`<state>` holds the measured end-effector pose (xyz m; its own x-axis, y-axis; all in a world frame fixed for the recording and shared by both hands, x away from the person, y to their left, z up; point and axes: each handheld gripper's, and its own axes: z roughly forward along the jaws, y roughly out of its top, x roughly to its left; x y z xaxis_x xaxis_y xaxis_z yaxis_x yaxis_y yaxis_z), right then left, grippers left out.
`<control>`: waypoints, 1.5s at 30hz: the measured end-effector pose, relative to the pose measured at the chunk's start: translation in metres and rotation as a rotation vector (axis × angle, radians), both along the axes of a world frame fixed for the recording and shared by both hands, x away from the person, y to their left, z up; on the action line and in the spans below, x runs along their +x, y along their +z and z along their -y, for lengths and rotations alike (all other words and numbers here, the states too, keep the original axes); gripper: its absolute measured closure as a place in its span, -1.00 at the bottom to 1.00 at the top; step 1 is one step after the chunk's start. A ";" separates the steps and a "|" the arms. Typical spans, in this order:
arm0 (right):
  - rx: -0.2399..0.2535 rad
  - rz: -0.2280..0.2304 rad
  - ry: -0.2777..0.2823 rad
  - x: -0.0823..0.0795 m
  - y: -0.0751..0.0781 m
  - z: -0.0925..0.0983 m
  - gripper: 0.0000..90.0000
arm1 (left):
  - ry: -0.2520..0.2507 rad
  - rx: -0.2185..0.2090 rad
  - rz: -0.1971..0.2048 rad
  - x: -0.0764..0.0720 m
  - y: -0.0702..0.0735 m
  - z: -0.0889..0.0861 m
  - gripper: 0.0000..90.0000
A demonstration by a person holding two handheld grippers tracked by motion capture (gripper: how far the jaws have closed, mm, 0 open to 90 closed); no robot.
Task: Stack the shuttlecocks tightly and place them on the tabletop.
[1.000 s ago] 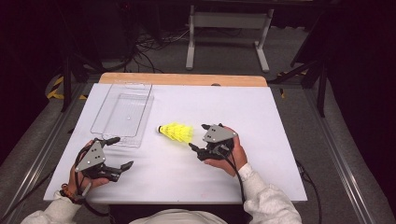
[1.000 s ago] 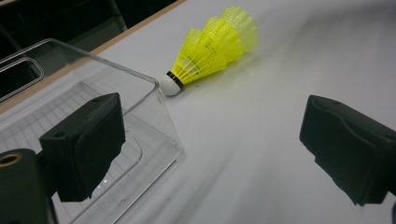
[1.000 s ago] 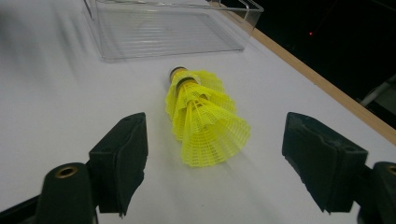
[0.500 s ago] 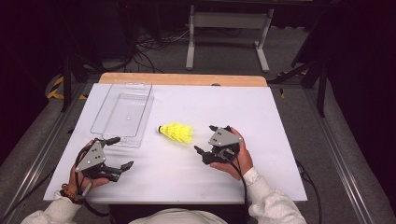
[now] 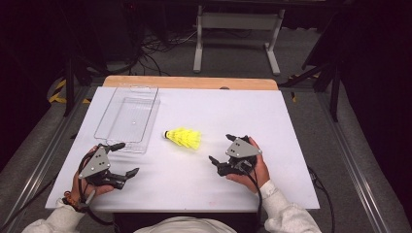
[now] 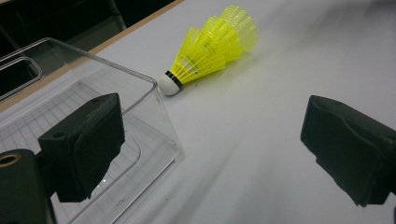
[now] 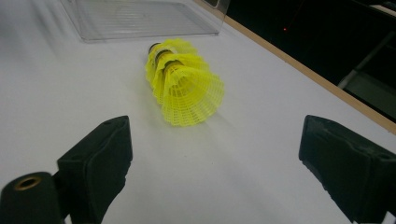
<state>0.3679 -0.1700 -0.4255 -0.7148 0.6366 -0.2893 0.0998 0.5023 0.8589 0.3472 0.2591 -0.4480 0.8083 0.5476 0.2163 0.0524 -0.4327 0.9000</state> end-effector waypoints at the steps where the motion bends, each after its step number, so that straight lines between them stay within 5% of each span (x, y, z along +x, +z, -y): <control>1: 0.001 0.001 0.001 0.000 -0.001 0.000 -0.78 | -0.001 0.000 0.000 0.000 0.000 0.000 -0.84; 13: -0.027 -0.040 -0.006 0.003 -0.017 -0.010 -0.81 | -0.001 -0.001 0.001 0.000 0.000 0.000 -0.89; 45: -0.007 -0.095 0.020 0.019 -0.018 -0.031 -0.82 | 0.006 0.001 -0.007 -0.002 -0.003 -0.003 -0.91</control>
